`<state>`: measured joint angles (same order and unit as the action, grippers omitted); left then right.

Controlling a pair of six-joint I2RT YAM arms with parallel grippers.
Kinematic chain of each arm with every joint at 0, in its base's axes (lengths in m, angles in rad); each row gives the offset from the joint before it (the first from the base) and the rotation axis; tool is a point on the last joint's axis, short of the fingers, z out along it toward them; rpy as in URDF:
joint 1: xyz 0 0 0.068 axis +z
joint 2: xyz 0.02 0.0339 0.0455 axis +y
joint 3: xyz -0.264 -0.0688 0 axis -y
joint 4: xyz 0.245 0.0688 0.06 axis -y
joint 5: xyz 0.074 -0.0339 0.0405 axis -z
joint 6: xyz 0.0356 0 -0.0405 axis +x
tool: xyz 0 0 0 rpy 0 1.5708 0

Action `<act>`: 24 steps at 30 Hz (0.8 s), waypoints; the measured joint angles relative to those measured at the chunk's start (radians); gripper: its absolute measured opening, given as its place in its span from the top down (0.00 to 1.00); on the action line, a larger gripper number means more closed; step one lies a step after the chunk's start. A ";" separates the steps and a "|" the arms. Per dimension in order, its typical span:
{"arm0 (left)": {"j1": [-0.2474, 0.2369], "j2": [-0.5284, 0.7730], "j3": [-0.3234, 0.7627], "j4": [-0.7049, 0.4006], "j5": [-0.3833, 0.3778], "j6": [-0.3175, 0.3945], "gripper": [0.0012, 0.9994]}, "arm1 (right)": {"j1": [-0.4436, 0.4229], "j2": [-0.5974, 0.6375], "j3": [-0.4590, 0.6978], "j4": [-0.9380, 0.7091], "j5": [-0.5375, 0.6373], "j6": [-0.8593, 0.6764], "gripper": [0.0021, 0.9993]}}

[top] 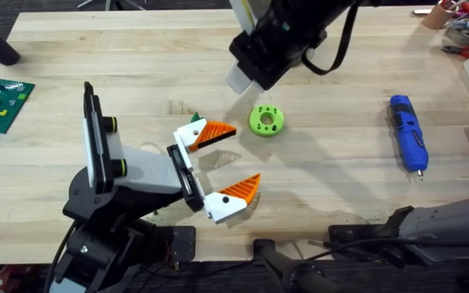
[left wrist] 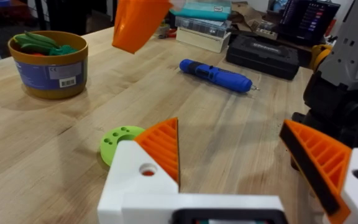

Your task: Pick up the gripper from the table and insert it into the empty holder that is missing its gripper. Then pick up a screw, insert it into the mounting hole, and use the screwdriver to tighten it. Finally, clean up the table by picking up the vegetable and placing it into the bucket.

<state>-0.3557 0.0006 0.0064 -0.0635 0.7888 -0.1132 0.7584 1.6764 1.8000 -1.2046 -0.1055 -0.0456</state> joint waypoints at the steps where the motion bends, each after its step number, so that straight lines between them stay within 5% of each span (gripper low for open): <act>1: 0.000 0.000 0.000 0.000 0.000 0.000 0.01 | 0.004 0.000 0.000 -0.002 -0.001 0.000 0.99; 24: 0.000 0.000 0.000 0.000 0.001 0.000 0.01 | -0.051 -0.074 -0.018 -0.070 0.085 0.121 1.00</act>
<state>-0.3557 0.0010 0.0063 -0.0635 0.7894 -0.1135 0.7074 1.6027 1.7822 -1.2741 -0.0205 0.0752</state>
